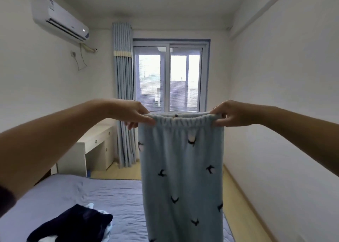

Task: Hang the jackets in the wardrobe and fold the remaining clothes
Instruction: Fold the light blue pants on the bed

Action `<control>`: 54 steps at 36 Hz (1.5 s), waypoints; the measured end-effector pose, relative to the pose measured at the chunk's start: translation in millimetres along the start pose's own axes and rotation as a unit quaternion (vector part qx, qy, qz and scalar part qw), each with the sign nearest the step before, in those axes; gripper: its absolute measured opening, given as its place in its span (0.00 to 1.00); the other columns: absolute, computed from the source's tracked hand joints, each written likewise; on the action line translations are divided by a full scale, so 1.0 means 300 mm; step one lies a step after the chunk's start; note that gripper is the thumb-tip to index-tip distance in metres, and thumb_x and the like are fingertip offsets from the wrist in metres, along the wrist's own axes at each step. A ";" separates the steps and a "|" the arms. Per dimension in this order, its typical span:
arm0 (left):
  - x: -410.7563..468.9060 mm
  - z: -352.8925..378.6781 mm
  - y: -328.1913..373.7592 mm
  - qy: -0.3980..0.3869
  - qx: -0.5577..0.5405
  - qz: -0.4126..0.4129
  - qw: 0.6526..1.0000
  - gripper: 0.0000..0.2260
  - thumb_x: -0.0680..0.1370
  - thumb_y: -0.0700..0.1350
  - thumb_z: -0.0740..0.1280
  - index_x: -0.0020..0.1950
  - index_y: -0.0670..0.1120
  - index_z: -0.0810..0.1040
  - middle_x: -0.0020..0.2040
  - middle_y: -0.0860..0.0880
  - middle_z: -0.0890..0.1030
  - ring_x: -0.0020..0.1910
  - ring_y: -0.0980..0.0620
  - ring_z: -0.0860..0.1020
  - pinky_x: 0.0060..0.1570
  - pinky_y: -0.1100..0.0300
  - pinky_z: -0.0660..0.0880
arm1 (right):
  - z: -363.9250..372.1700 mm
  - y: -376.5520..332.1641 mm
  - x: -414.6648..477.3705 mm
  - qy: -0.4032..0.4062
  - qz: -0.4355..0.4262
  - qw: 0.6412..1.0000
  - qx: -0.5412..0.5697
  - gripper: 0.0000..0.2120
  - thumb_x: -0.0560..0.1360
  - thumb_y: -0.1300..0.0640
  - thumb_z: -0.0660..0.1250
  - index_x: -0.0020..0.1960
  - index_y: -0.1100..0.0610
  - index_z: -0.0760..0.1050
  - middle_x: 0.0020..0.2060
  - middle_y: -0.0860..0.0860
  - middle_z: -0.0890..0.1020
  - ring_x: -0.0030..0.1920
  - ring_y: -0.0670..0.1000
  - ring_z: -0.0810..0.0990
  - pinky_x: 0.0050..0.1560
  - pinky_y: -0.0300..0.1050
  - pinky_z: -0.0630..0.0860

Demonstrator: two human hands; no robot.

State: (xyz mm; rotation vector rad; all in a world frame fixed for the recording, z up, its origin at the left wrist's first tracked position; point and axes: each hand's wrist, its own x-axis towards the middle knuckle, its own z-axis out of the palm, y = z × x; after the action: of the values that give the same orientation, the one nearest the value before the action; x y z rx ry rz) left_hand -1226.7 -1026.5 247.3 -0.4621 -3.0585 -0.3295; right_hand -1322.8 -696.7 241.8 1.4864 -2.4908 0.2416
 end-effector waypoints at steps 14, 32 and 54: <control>-0.012 -0.018 0.027 0.190 0.173 0.120 0.959 0.01 0.75 0.47 0.70 0.45 0.51 0.80 0.40 0.54 0.79 0.36 0.61 0.75 0.36 0.72 0.67 | 0.010 -0.030 0.000 0.133 -0.042 0.990 -0.030 0.15 0.77 0.54 0.64 0.38 0.63 0.77 0.33 0.58 0.77 0.32 0.54 0.74 0.33 0.46 0.72; 0.037 0.079 -0.024 0.111 0.077 0.080 0.988 0.06 0.74 0.56 0.69 0.38 0.56 0.78 0.37 0.53 0.79 0.37 0.54 0.78 0.39 0.57 0.75 | 0.107 -0.001 -0.016 0.099 -0.020 0.995 0.000 0.12 0.78 0.56 0.64 0.45 0.64 0.79 0.37 0.54 0.78 0.37 0.51 0.75 0.37 0.39 0.71; -0.098 -0.174 0.113 0.138 -0.283 0.256 0.914 0.12 0.71 0.61 0.68 0.32 0.55 0.79 0.31 0.57 0.76 0.32 0.62 0.74 0.31 0.71 0.71 | -0.251 -0.045 -0.075 0.119 -0.107 0.887 0.434 0.20 0.79 0.56 0.55 0.32 0.49 0.78 0.28 0.41 0.74 0.31 0.40 0.73 0.33 0.33 0.72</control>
State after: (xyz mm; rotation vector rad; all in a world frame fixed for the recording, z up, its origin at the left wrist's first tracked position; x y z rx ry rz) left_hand -1188.6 -1014.6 303.3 -1.0919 -2.4011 -1.1348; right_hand -1292.2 -664.9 308.2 1.8335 -2.0532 1.5474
